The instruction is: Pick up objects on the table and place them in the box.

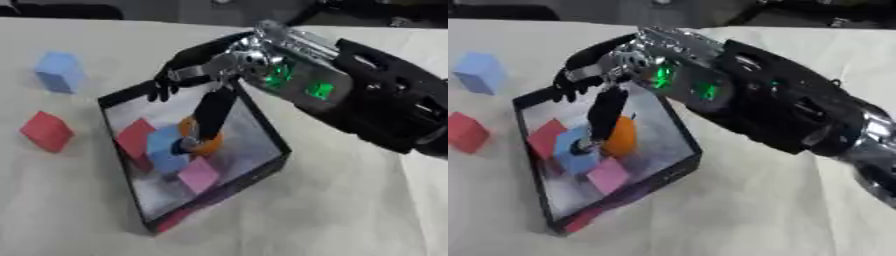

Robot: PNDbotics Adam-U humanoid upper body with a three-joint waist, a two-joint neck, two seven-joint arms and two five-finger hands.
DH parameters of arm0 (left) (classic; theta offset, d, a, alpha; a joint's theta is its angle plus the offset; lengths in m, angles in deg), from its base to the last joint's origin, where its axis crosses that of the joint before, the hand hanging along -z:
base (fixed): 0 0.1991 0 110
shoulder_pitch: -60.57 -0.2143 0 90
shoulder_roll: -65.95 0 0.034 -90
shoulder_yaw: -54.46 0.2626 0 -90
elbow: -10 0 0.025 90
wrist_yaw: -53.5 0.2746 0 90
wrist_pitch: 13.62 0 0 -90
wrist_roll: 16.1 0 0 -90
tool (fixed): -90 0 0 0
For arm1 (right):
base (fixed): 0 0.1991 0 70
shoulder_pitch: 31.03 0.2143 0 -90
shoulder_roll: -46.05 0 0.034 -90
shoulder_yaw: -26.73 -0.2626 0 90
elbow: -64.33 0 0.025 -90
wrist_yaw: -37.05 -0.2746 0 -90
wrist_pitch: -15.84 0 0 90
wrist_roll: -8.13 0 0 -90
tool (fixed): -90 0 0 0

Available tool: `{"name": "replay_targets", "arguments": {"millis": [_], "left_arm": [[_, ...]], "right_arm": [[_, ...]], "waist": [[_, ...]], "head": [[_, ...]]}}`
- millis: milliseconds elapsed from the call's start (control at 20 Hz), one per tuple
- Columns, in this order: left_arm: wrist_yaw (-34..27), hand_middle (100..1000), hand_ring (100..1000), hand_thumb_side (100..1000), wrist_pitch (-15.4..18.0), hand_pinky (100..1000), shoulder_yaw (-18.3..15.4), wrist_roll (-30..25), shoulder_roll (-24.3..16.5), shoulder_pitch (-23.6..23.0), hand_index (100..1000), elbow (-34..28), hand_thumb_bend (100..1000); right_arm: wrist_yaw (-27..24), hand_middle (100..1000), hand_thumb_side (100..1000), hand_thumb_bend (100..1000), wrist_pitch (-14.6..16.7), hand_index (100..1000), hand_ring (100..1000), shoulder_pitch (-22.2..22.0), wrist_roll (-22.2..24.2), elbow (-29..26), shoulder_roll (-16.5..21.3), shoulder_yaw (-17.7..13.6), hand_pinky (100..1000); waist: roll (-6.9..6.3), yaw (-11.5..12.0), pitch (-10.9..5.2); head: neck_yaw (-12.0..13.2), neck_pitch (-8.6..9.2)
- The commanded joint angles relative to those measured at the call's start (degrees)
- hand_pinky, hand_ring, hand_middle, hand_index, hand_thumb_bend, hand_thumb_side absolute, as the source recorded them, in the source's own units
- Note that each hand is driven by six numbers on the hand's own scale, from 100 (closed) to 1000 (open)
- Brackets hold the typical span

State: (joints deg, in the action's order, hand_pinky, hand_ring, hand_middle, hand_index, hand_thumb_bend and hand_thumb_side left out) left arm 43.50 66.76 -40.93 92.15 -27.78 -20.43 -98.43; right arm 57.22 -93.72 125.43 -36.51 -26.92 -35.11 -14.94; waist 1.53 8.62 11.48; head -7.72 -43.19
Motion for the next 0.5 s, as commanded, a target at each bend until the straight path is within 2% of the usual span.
{"name": "replay_targets", "arguments": {"millis": [50,200,300,500], "left_arm": [[0.38,846,837,786,-0.05,926,-0.19,0.00,-1.23,0.13,890,-0.70,500],[0.38,846,838,786,-0.05,926,-0.20,0.01,-1.24,0.09,890,-0.70,499],[0.38,846,838,785,-0.04,926,-0.21,0.04,-1.26,0.06,890,-0.71,499],[0.42,846,838,784,0.02,925,-0.34,0.17,-1.47,-0.05,889,-0.77,498]], "right_arm": [[0.59,838,437,481,0.35,919,902,0.70,0.01,0.19,1.53,-1.56,892],[0.42,834,450,467,0.47,916,896,0.49,-0.45,-0.04,2.23,-2.09,890],[-0.13,828,420,475,0.17,911,888,0.35,-1.07,-0.63,2.94,-2.67,885],[-2.96,790,343,362,-1.63,877,847,-0.35,-3.89,-3.53,6.01,-5.71,866]], "waist": [[-0.93,-0.04,-0.87],[-0.99,-0.13,-0.92],[-1.03,-0.20,-1.00],[-1.13,-0.48,-1.24]], "head": [[0.17,0.44],[0.26,0.46],[0.33,0.52],[0.85,0.65]]}}
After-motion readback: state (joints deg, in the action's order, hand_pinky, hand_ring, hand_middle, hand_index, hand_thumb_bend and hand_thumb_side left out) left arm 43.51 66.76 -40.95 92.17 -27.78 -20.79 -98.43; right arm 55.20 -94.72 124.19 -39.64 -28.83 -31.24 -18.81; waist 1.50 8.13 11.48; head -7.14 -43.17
